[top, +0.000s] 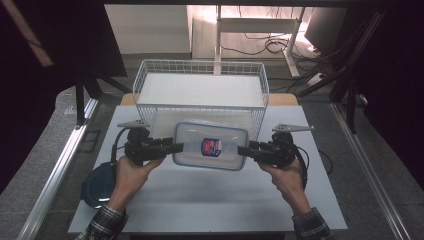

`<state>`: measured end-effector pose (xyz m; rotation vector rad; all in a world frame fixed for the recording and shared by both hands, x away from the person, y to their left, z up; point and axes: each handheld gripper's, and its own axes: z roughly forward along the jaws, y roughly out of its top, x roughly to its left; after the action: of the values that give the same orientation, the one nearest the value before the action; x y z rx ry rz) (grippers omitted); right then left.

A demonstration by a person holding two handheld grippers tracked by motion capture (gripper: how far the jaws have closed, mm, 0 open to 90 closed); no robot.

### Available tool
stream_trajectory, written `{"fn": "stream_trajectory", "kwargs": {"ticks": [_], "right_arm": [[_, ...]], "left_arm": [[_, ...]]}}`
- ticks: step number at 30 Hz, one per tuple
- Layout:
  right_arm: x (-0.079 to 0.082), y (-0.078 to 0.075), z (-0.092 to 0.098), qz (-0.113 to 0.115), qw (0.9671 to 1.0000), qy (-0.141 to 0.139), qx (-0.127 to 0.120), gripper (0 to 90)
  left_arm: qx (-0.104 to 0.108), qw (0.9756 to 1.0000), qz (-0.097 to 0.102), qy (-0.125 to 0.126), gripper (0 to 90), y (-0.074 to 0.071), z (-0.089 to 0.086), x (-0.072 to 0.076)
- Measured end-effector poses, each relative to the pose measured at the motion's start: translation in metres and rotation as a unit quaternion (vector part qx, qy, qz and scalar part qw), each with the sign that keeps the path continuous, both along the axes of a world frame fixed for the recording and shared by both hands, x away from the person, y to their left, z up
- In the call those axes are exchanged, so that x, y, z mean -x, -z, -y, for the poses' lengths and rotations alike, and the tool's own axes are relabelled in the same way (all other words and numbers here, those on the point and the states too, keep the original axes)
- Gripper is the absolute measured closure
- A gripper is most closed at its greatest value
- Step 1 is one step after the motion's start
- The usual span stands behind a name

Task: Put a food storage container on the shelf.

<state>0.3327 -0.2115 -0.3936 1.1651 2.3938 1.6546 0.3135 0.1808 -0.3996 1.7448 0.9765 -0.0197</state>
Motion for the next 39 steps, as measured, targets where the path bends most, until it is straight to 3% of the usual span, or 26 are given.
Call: {"fn": "stream_trajectory", "kwargs": {"ticks": [14,24,39], "right_arm": [[-0.043,-0.042,-0.016,0.018,0.9997,0.008,-0.013,50.7],[-0.069,-0.063,-0.025,0.035,0.9991,0.01,-0.021,51.1],[-0.111,-0.088,-0.033,0.036,0.9988,0.016,-0.03,51.4]], "left_arm": [[0.025,0.9996,0.01,-0.008,52.5,-0.028,-0.017,-0.04],[0.035,0.9991,0.022,-0.009,52.5,-0.046,-0.027,-0.067],[0.052,0.998,0.029,-0.02,52.9,-0.065,-0.036,-0.105]]}}
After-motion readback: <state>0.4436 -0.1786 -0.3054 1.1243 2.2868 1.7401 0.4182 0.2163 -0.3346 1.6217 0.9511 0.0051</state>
